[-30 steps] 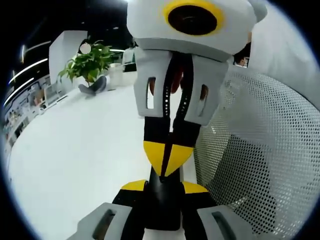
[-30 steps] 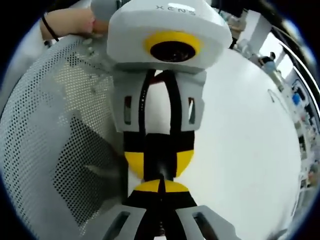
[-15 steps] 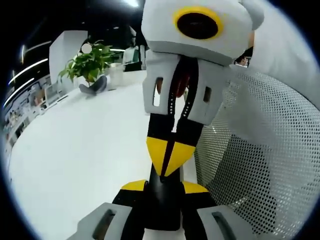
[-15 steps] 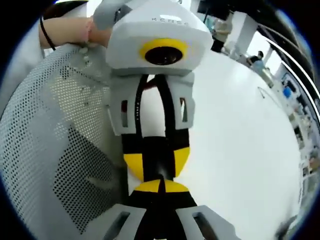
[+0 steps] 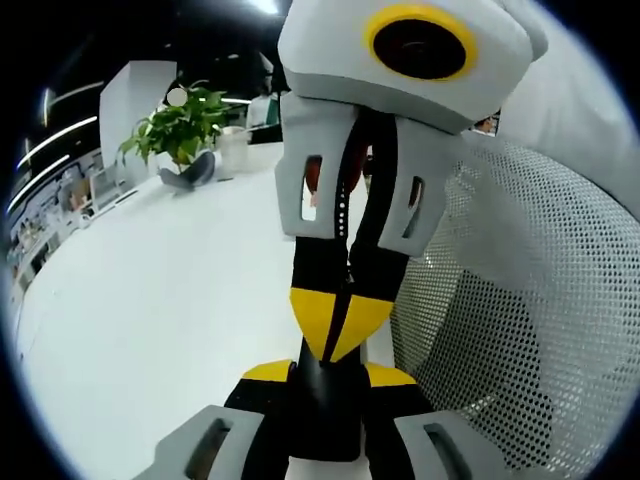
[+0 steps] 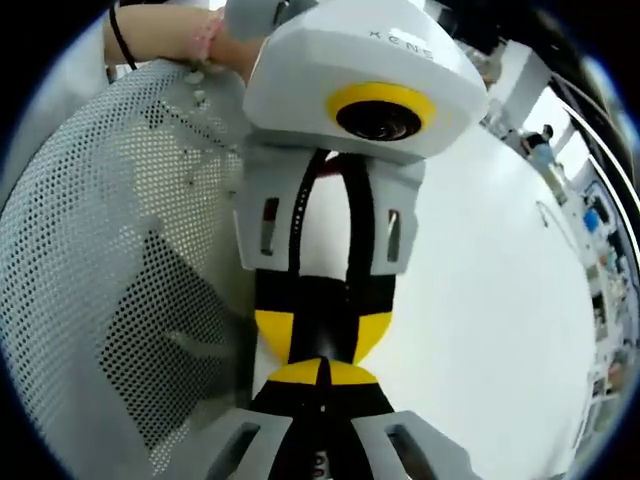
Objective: Press the specified remote control buttons in sequence, fully releasing each button before pressing the next.
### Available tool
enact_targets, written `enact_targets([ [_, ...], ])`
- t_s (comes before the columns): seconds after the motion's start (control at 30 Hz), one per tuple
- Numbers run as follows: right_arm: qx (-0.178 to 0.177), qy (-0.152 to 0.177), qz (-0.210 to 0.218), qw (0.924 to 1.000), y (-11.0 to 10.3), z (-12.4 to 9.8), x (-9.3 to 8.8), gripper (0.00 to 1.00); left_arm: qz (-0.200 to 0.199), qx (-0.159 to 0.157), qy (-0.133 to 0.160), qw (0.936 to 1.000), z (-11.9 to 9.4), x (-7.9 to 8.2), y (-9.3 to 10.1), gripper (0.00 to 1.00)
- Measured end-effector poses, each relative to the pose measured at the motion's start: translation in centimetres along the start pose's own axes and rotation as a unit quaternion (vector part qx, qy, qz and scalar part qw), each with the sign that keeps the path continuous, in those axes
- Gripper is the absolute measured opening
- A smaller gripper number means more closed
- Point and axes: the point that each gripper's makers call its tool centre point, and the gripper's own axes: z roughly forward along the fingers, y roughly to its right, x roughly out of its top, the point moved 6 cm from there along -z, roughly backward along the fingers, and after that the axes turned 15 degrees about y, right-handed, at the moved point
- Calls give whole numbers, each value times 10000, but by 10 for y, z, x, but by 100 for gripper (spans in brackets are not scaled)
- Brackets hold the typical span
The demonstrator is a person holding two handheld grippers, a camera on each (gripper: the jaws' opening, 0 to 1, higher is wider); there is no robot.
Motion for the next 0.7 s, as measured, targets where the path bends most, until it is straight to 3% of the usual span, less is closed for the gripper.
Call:
enact_targets([
  [0.2,-168,-158,-412,9989,-4,1,1,0,-30,90,8,10000,0,0,1,25],
  [0.4,-456,-44,-643,9969,-8,2,0,0,-42,246,-18,9997,-1,0,1,25],
  [0.53,-631,425,-159,9970,-6,0,-3,0,-61,290,-10,9996,-1,0,2,25],
  [0.63,-806,909,403,9918,-6,-3,-8,0,-69,315,-37,9995,-1,0,2,26],
  [0.7,-751,982,190,9921,-8,-4,-10,0,-100,330,-32,9994,-1,0,2,26],
])
